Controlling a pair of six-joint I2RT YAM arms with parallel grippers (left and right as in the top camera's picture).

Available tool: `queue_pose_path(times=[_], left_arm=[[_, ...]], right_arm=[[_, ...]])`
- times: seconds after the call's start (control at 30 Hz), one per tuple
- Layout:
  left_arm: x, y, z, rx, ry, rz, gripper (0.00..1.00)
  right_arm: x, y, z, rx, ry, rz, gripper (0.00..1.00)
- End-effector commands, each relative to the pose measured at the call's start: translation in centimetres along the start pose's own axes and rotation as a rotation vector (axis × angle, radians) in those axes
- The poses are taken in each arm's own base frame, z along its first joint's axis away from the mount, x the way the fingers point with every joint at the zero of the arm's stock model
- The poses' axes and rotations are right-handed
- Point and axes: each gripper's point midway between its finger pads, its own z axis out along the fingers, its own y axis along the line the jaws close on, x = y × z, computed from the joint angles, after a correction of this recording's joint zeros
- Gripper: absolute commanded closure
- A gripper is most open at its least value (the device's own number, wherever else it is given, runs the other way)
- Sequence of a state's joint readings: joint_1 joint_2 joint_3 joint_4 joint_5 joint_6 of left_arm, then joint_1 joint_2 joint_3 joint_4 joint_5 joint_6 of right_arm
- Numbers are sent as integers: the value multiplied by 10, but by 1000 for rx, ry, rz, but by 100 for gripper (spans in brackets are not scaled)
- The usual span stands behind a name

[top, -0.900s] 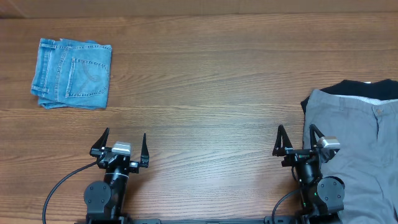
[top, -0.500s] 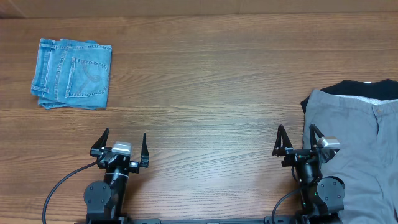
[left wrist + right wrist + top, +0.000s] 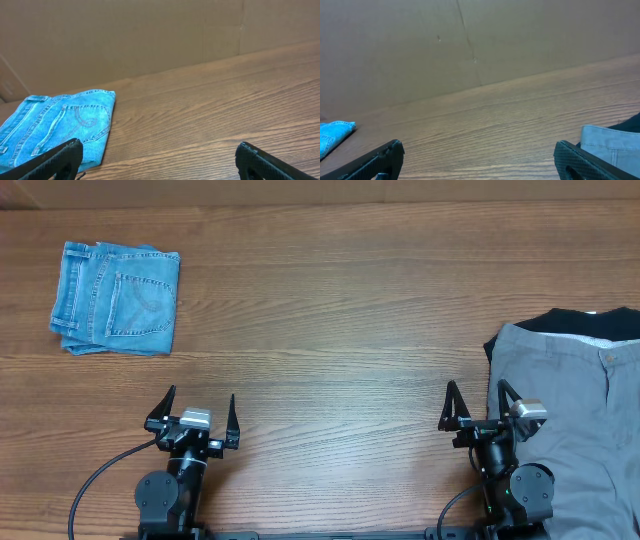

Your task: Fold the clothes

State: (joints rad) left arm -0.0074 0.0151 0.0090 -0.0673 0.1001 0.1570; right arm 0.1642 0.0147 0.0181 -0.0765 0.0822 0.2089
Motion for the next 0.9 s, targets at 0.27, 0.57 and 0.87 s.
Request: queue_pose_path(times=[0.27, 0.57, 0.87], left_arm=[[0, 0, 0, -3, -4, -10, 0], [0, 0, 0, -3, -4, -10, 0], [0, 0, 0, -3, -4, -10, 0]], right_arm=[[1, -2, 0, 4, -7, 0, 0], [1, -2, 0, 4, -7, 0, 0], [1, -2, 0, 4, -7, 0, 0]])
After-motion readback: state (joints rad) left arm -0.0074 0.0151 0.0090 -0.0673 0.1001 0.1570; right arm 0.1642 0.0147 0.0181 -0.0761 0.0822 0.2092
